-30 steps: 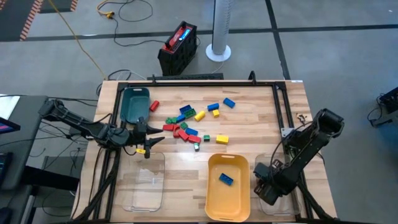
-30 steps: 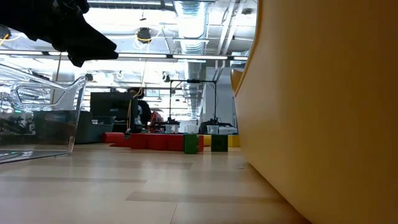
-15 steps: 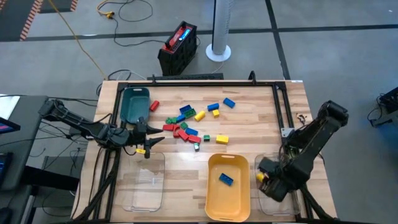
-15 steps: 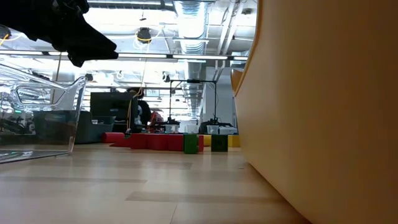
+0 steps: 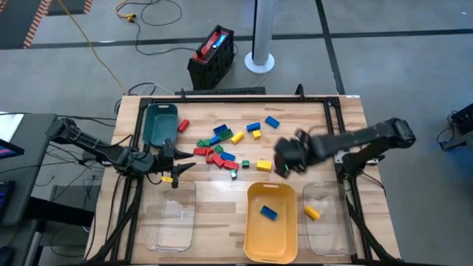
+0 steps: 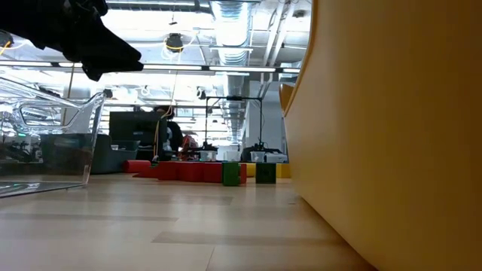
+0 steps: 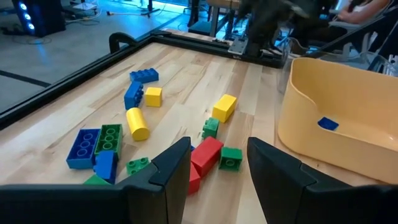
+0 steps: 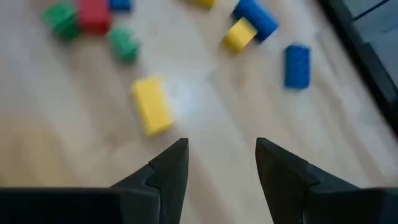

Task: Sort blocks
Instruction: Put the yellow wooden block into the right transparent bin

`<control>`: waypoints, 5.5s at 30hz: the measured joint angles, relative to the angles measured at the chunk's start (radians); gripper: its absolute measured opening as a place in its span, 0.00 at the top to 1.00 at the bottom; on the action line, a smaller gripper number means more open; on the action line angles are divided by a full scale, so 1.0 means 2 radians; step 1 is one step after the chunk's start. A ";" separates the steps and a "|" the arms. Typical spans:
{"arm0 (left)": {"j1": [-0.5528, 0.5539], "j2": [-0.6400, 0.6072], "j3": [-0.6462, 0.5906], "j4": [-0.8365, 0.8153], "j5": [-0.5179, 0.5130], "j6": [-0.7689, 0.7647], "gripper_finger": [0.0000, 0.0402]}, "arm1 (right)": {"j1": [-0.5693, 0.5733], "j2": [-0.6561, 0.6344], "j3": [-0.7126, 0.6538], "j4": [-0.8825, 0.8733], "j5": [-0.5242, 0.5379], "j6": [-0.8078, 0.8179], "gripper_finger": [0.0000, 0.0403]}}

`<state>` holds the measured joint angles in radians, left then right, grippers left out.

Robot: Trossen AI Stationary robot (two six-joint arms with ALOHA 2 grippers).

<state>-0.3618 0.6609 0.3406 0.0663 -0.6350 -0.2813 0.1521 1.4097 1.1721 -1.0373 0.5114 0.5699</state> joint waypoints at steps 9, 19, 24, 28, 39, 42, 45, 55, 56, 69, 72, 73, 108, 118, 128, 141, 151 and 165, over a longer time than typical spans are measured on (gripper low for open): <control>0.000 0.000 0.000 -0.001 0.000 0.004 0.61 | -0.200 0.060 0.006 0.094 -0.100 -0.160 0.44; 0.000 0.000 0.000 -0.003 0.000 0.004 0.61 | -0.184 0.133 0.003 0.238 -0.107 -0.163 0.43; 0.000 0.000 0.000 -0.001 0.000 0.006 0.61 | -0.133 0.134 -0.003 0.295 -0.118 -0.168 0.43; 0.001 0.000 0.000 0.007 0.000 0.014 0.61 | -0.100 0.154 0.007 0.323 -0.136 -0.185 0.43; 0.001 0.000 0.000 0.011 0.000 0.016 0.61 | -0.086 0.228 0.048 0.314 -0.164 -0.231 0.43; 0.001 0.000 0.000 0.011 0.000 0.017 0.61 | -0.091 0.231 0.061 0.298 -0.168 -0.210 0.43; 0.001 0.000 0.000 0.011 0.000 0.017 0.61 | -0.111 0.231 0.091 0.272 -0.149 -0.180 0.43; 0.001 0.000 0.000 -0.001 0.009 0.008 0.61 | -0.168 0.230 0.080 0.149 -0.046 -0.025 0.42; 0.001 0.000 0.000 -0.004 0.013 0.004 0.61 | -0.165 0.230 0.068 0.156 -0.031 -0.015 0.42; 0.001 0.000 0.000 -0.012 0.015 -0.005 0.61 | -0.152 0.217 -0.012 0.289 0.043 0.055 0.42; 0.001 0.000 0.000 -0.004 0.015 -0.003 0.61 | -0.150 0.210 -0.013 0.288 0.051 0.080 0.41; 0.001 0.000 0.000 -0.004 0.015 -0.003 0.61 | -0.151 0.207 -0.013 0.293 0.051 0.090 0.41; -0.007 0.000 0.000 -0.002 0.027 -0.005 0.61 | -0.162 0.197 -0.157 0.553 0.039 0.064 0.35; -0.007 0.000 0.000 -0.004 0.027 -0.005 0.61 | -0.161 0.247 -0.164 0.606 0.035 0.065 0.35; -0.009 0.000 0.000 -0.004 0.027 -0.002 0.61 | -0.154 0.256 -0.157 0.604 0.060 0.066 0.38; -0.009 0.000 0.000 -0.007 0.025 0.000 0.61 | -0.138 0.211 -0.158 0.545 0.058 0.051 0.78; -0.009 0.000 0.000 -0.016 0.013 0.000 0.61 | -0.078 0.041 -0.158 0.388 0.055 0.068 0.78; -0.009 0.000 0.000 -0.015 0.013 -0.004 0.61 | 0.189 -0.192 -0.157 0.241 -0.093 -0.009 0.77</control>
<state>-0.3798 0.6609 0.3408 0.0353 -0.6083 -0.2900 0.5296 1.0248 0.8574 -0.5560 0.3258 0.5526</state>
